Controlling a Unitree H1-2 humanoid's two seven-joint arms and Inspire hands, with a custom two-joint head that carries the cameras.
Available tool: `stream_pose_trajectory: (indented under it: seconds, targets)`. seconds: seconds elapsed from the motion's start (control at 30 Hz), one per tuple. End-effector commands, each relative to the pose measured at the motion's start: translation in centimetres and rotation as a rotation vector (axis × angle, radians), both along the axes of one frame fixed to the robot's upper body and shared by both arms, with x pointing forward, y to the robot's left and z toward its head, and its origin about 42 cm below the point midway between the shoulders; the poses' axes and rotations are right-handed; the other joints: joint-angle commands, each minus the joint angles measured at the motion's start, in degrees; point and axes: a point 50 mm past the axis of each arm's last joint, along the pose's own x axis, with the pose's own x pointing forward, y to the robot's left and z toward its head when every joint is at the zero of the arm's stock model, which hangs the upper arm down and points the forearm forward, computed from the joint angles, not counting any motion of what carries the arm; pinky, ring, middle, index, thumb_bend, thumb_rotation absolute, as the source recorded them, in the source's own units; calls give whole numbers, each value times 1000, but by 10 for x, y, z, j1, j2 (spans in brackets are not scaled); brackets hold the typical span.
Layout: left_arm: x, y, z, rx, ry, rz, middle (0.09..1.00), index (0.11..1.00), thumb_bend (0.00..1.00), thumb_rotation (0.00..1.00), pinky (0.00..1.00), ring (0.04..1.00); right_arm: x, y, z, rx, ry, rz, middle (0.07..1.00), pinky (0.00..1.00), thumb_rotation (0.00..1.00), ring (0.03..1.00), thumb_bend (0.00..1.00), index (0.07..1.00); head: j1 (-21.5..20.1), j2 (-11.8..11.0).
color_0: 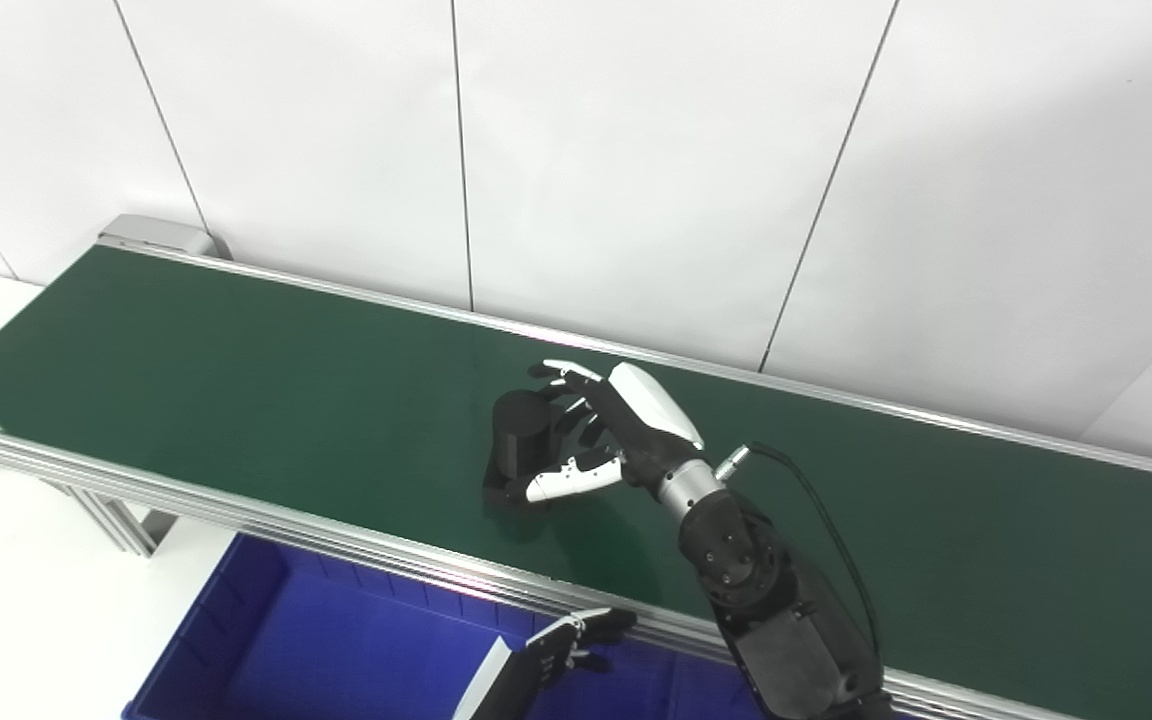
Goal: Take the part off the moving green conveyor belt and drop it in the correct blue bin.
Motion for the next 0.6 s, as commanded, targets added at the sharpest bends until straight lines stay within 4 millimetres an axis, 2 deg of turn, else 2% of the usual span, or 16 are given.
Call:
stream_pose_trajectory:
  seconds: [0.0,0.1,0.3,0.33,0.37,0.4,0.43,0.47,0.5,0.53,0.57]
  targets:
    - [6,-3,8,-3,-63,0,827,783,979,333,708,800,8,21,29,41,-89,37,785,543,363,648,809,866,0,1]
    - [6,-4,8,4,-69,6,827,783,985,340,701,797,11,27,25,32,-83,29,782,540,356,643,799,864,-1,2]
    - [4,-5,9,4,-74,8,829,780,987,345,700,800,13,32,10,22,-83,24,758,479,366,592,711,851,1,6]
    - [4,-5,9,3,-75,8,830,779,986,342,701,800,12,33,8,27,-88,22,738,489,290,590,648,823,1,6]
    - [3,-5,9,1,-75,8,830,779,986,341,701,801,11,33,6,41,-98,16,731,492,264,590,627,813,1,8]
    - [3,-5,9,1,-75,8,830,780,984,341,702,802,10,32,3,59,-114,7,705,493,180,581,581,790,1,8]
    - [3,-5,9,1,-75,8,830,781,981,340,704,802,9,32,2,69,-126,-1,602,463,92,542,559,748,1,9]
    - [3,-5,9,-1,-75,8,831,782,978,339,707,803,8,32,1,76,-135,-9,546,412,47,484,538,625,0,9]
    - [3,-5,10,0,-76,8,830,781,977,335,710,804,7,32,0,82,-141,-17,508,336,19,401,525,547,0,9]
    - [3,-5,10,0,-77,7,829,781,976,336,711,803,7,31,-1,85,-142,-24,494,301,9,360,521,520,-1,9]
    - [3,-5,10,0,-78,7,827,781,976,334,710,802,6,30,-1,86,-144,-29,440,271,3,329,514,518,-1,9]
